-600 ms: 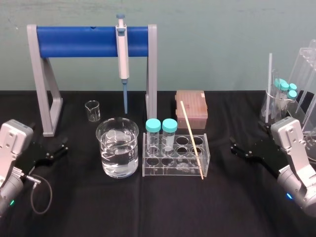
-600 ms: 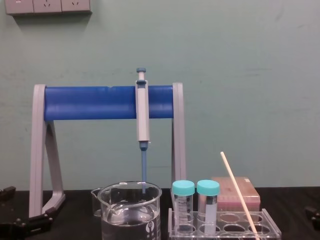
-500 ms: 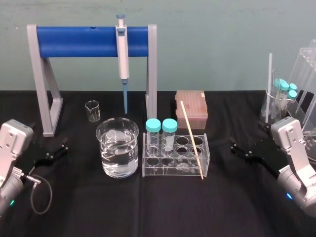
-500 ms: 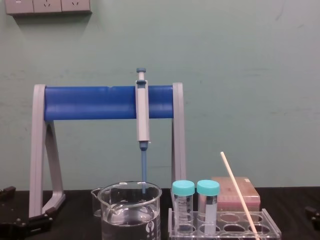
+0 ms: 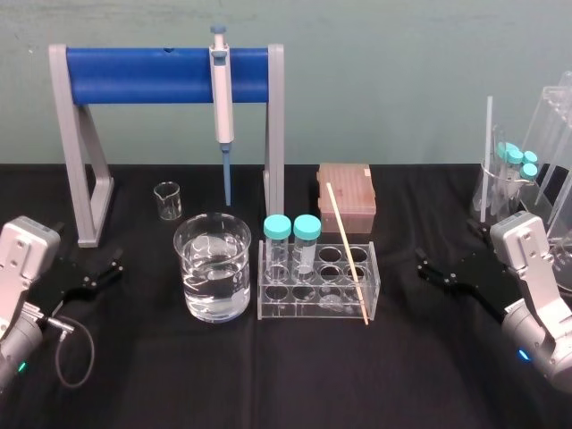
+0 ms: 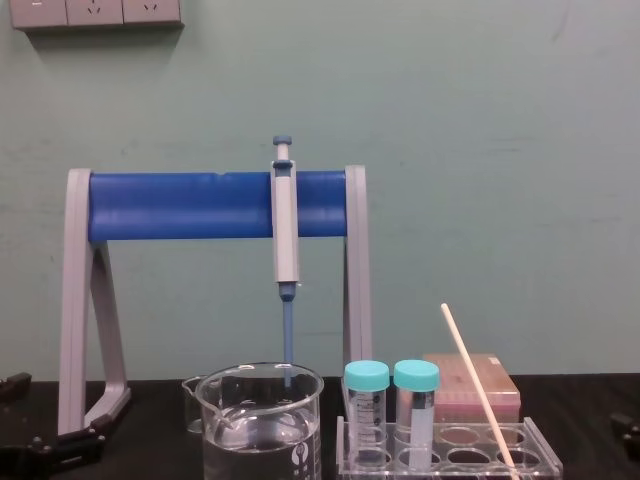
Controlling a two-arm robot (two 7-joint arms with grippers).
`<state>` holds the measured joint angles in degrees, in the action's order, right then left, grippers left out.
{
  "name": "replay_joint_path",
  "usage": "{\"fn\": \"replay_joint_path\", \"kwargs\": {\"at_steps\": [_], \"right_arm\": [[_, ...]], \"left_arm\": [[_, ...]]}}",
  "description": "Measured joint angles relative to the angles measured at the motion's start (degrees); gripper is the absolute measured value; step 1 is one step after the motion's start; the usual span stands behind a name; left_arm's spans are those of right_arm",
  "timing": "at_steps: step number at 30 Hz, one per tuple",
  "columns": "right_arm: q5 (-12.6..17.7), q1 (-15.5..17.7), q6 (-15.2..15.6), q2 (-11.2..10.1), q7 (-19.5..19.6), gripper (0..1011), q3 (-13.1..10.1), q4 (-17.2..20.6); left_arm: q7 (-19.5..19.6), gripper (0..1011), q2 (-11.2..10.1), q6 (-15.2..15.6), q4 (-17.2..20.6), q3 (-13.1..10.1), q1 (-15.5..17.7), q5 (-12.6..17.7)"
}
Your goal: Hold the thermometer with one hand and immerse one end into the beaker, then reinsert it into the test tube rack.
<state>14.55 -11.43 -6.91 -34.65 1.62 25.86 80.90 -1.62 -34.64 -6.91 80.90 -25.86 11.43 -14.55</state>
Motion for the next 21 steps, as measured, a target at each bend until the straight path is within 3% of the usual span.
{"fn": "replay_joint_path", "kwargs": {"at_steps": [21], "right_arm": [[0.0,0.0,0.0,0.1,-0.1,1003,-0.1,0.0]], "left_arm": [[0.0,1004,0.0,0.0,0.0,0.0,0.0,0.0]]}}
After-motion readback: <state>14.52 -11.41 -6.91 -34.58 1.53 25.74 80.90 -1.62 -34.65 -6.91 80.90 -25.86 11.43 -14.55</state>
